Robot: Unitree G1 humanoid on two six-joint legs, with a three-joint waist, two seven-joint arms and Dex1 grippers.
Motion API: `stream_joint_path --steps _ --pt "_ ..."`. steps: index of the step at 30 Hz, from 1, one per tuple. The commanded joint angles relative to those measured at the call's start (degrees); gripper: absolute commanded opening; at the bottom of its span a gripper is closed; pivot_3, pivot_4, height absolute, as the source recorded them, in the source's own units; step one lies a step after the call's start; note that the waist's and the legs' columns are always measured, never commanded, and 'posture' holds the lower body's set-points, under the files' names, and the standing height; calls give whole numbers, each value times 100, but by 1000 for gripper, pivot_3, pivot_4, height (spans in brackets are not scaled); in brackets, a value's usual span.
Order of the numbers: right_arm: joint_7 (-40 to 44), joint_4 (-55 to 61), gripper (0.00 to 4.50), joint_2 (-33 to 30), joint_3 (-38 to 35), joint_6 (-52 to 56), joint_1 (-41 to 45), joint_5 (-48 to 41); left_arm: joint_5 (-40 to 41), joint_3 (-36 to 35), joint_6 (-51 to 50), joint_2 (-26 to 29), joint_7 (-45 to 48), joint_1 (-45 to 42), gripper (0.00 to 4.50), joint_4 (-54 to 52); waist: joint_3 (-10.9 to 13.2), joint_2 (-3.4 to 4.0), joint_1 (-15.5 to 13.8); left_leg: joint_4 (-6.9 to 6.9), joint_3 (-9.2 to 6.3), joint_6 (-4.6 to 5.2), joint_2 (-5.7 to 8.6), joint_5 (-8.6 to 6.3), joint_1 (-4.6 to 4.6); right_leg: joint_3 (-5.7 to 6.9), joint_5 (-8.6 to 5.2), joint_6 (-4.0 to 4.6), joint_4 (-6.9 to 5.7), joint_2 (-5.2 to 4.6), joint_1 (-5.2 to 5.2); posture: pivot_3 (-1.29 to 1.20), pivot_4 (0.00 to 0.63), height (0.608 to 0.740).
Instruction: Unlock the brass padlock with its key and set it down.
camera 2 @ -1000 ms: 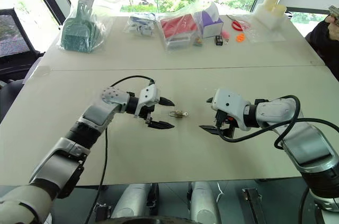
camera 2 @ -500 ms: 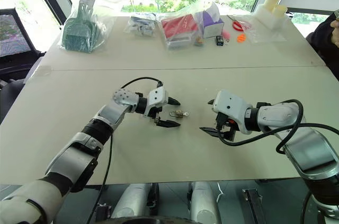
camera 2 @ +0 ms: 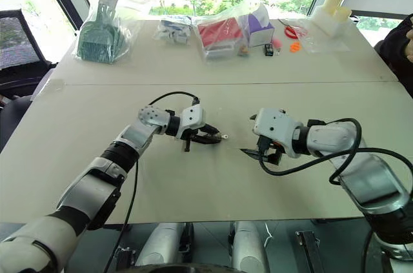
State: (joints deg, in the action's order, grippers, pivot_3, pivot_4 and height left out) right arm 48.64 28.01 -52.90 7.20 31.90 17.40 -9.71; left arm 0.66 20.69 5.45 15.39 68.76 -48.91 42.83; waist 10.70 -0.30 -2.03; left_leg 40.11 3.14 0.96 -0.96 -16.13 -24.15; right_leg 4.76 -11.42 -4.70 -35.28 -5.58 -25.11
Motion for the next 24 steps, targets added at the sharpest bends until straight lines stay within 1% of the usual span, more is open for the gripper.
stream_joint_path --steps 1,5,10,12,18,21,22,24 --pt "-485 -389 4500 313 460 -981 416 916 253 -380 -332 179 255 -382 737 -218 0 1 5 0 3 0 0 0 -3 0 0 0 -2 1 -6 0 150 740" --pt "-1062 -1123 4500 704 971 -2229 826 2003 461 -537 -748 342 652 -549 737 -524 0 2 -20 0 5 0 4 1 -22 0 0 -5 -6 1 -21 0 150 740" --pt "-1364 -1801 4500 1171 1334 -3066 1196 2703 528 -629 -948 488 847 -653 737 -749 0 1 -5 0 26 0 7 1 -23 1 0 -6 1 1 -17 0 150 740" --pt "-1400 -2016 4500 1307 1395 -3233 1315 2889 525 -648 -966 525 869 -670 737 -814 0 1 3 0 26 0 6 2 -22 1 0 -6 -2 1 -18 0 150 740" --pt "-1339 -2257 4500 1563 1392 -3469 1439 3062 518 -702 -1036 538 872 -669 737 -911 0 2 2 0 25 -1 5 2 -22 1 0 -6 -4 2 -18 0 150 740" --pt "-1303 -2304 3649 1635 1364 -3531 1481 3117 503 -708 -1038 539 838 -656 737 -959 0 2 3 0 25 -1 5 2 -21 1 0 -6 -4 2 -18 0 150 740" --pt "-1297 -2318 3107 1649 1353 -3554 1491 3134 500 -706 -1035 547 835 -642 737 -983 0 2 3 0 25 -1 5 2 -21 1 0 -6 -4 2 -18 0 150 740" --pt "-1280 -2327 2168 1667 1333 -3577 1502 3150 498 -703 -1040 559 832 -620 737 -1022 0 2 3 0 25 -1 5 2 -21 1 0 -6 -4 2 -17 0 150 740"
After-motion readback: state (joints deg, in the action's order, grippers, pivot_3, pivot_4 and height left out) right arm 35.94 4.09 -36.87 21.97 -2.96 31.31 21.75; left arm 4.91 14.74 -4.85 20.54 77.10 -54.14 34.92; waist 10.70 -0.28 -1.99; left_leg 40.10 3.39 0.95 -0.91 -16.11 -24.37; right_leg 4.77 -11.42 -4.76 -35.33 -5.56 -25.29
